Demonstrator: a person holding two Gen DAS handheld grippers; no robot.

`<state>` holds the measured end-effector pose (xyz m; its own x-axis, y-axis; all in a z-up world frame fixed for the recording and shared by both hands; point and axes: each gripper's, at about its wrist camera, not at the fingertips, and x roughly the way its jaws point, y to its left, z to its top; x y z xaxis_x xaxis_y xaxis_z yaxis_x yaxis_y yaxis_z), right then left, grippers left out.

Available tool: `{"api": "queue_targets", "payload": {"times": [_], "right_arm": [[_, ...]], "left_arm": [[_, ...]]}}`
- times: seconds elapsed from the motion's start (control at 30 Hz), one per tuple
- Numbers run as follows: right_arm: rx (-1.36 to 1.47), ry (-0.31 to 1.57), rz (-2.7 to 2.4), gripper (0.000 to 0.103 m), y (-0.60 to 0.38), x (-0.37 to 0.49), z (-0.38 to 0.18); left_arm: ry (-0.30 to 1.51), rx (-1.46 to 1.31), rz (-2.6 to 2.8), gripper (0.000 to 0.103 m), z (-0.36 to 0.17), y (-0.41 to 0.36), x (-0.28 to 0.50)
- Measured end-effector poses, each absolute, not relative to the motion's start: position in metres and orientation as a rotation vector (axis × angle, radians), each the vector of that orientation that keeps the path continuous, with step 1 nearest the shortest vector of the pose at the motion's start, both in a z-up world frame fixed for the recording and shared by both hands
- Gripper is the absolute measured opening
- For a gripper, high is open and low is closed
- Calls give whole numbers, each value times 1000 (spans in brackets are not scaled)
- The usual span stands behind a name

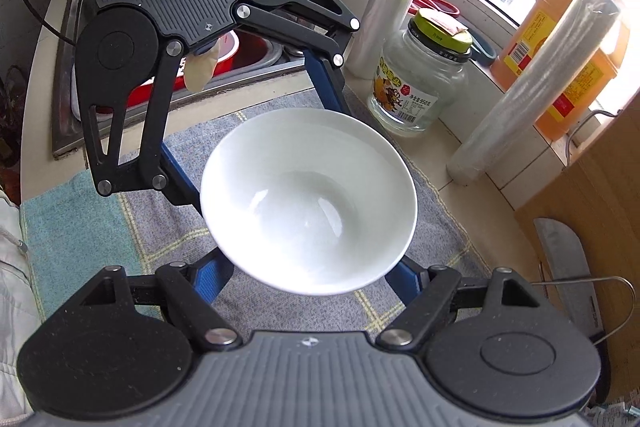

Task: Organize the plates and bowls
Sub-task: 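Carry the white bowl with both tools toward the bowl stack, then lower the white bowl with both tools onto the bowl stack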

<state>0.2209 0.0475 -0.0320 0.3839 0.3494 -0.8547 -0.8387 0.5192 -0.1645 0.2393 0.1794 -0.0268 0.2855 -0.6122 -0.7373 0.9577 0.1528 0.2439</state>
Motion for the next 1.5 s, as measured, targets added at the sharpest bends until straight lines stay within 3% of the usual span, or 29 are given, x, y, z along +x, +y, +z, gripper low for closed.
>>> {"api": "queue_targets", "payload": {"times": [0.9,1.5], "right_arm": [[-607,833,613,85,-100,160,-6],[-543,881,629,85,-152,159,-35]], "left_arm": [[413,909,-1339,93,-3,29,202],[504,925,-1369,93,-26,-21,208]]}}
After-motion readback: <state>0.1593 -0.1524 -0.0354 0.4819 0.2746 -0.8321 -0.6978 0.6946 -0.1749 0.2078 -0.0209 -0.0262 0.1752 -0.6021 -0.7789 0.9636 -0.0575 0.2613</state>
